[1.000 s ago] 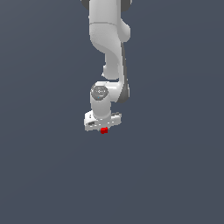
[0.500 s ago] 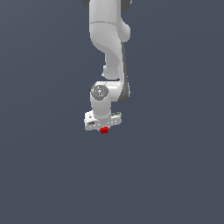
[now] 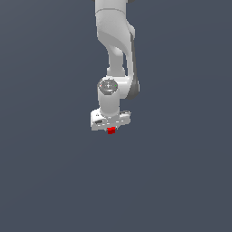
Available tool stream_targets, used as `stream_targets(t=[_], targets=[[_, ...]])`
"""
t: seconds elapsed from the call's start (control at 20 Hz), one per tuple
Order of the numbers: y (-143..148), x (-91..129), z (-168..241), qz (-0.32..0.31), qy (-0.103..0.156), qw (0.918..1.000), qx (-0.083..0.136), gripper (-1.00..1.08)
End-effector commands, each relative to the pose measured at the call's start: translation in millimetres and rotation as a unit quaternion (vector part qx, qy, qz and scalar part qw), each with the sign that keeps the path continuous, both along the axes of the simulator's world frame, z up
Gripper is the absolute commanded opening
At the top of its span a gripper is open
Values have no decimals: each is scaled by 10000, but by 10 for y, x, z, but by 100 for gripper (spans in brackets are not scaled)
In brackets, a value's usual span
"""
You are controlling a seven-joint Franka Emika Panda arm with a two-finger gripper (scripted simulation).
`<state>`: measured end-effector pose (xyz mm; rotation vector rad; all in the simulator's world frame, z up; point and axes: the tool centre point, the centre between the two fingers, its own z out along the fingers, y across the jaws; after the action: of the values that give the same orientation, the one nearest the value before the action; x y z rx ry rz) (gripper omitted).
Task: Pick up the red cube and move it to a goal position.
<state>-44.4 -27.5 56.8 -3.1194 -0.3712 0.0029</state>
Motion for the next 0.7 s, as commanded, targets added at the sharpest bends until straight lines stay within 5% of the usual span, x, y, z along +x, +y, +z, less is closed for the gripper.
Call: stream_targets(t=[0.0, 0.65], targets=[[100, -25, 167, 4, -8, 10000, -2, -100], [738, -195, 1253, 6, -9, 10000, -7, -100]])
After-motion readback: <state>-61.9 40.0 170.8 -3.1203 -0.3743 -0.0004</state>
